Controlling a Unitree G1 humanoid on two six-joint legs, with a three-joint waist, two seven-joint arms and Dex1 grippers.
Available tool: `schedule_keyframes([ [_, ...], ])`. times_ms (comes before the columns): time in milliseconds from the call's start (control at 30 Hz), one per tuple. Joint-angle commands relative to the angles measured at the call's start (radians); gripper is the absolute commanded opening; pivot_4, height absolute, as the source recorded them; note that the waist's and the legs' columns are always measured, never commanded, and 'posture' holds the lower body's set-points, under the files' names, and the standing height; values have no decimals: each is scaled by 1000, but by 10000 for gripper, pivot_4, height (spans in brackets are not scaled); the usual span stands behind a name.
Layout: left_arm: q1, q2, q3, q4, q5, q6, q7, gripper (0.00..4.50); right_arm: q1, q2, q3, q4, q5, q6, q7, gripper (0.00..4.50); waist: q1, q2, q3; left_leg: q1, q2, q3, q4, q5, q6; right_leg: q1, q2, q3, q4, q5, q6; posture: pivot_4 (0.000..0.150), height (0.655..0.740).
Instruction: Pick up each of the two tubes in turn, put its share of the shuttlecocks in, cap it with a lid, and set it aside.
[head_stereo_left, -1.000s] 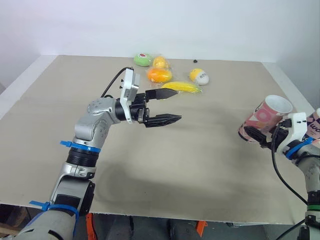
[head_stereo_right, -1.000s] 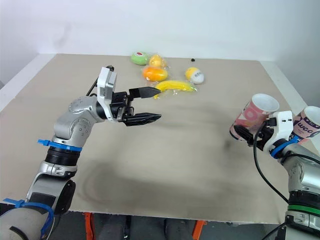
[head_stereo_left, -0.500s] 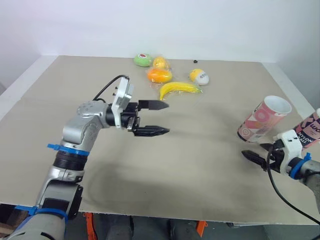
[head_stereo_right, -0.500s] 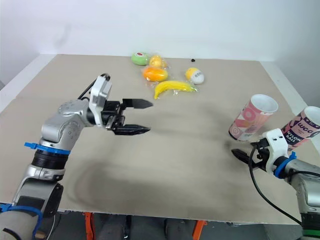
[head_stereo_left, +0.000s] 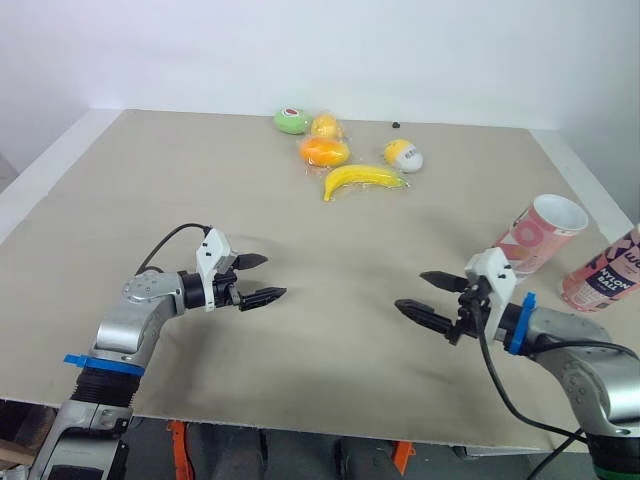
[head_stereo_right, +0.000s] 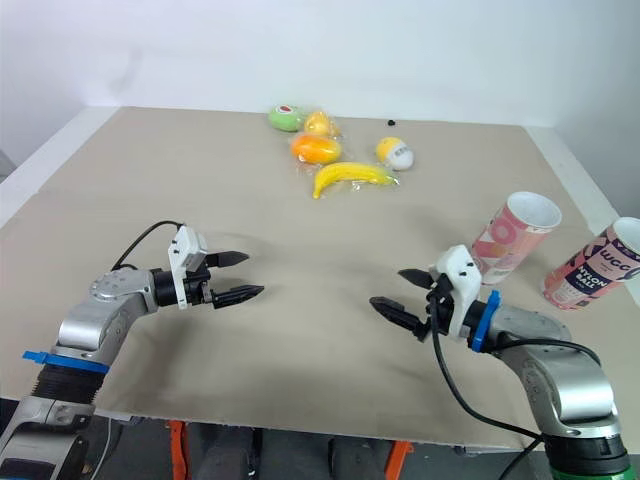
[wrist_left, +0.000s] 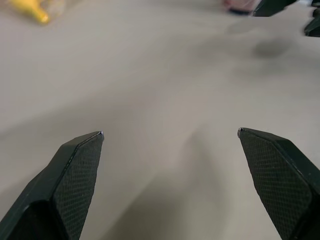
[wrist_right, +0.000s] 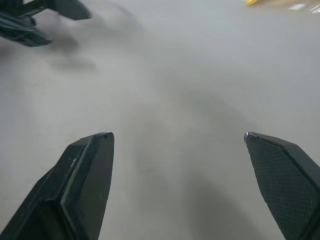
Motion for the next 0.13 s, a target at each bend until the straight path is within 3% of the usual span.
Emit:
schedule_keyframes([
  [33, 51, -13, 13, -65, -3, -29, 32, 45000, -51, 40, 67, -2, -2, -15, 5, 44461, -1, 0, 0, 0, 0, 0, 0, 0, 0, 0, 0, 0, 0, 0, 0, 1500, 7400],
  [133, 76, -28, 23, -80, -20, -21, 44, 45000, -71, 68, 97, 23, -10, -26, 8, 44461, -4, 0, 0, 0, 1, 0, -1, 0, 0, -1, 2, 0, 1, 0, -2, 1500, 7400],
])
